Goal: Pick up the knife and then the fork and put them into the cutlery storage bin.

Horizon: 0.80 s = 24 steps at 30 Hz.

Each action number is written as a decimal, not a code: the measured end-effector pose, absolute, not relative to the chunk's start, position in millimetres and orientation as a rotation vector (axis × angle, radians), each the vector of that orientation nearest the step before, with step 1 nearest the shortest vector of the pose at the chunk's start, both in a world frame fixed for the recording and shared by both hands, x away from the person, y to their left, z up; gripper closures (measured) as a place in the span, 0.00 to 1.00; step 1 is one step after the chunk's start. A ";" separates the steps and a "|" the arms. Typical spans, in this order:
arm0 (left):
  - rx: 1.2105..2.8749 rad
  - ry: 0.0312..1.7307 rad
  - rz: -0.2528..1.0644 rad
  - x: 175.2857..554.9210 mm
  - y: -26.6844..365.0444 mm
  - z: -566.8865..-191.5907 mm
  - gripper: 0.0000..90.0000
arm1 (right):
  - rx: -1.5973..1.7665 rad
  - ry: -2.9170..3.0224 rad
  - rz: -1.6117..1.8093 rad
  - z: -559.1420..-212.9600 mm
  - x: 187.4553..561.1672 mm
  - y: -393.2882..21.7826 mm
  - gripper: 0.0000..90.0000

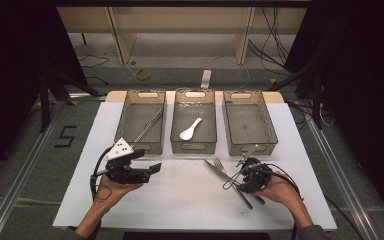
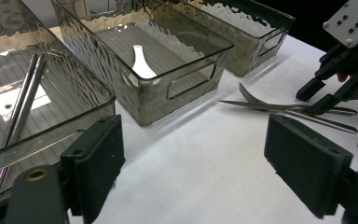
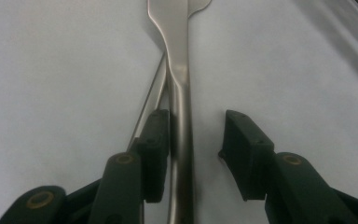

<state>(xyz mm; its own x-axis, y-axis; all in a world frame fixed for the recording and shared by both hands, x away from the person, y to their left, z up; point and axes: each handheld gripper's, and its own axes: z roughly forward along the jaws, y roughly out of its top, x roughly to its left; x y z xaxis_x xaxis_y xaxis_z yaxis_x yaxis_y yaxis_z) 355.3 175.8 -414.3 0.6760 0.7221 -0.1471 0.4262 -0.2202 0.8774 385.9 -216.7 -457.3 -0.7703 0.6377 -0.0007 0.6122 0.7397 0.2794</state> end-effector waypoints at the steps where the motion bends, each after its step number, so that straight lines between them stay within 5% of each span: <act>1: 1.854 0.905 0.358 355.3 176.0 -414.3 0.21 | 1.018 2.839 0.403 -457.4 385.9 -215.8 0.69; 24: 1.860 0.904 0.362 355.3 176.1 -413.8 0.22 | 1.018 2.878 0.347 -456.8 392.6 -211.2 0.87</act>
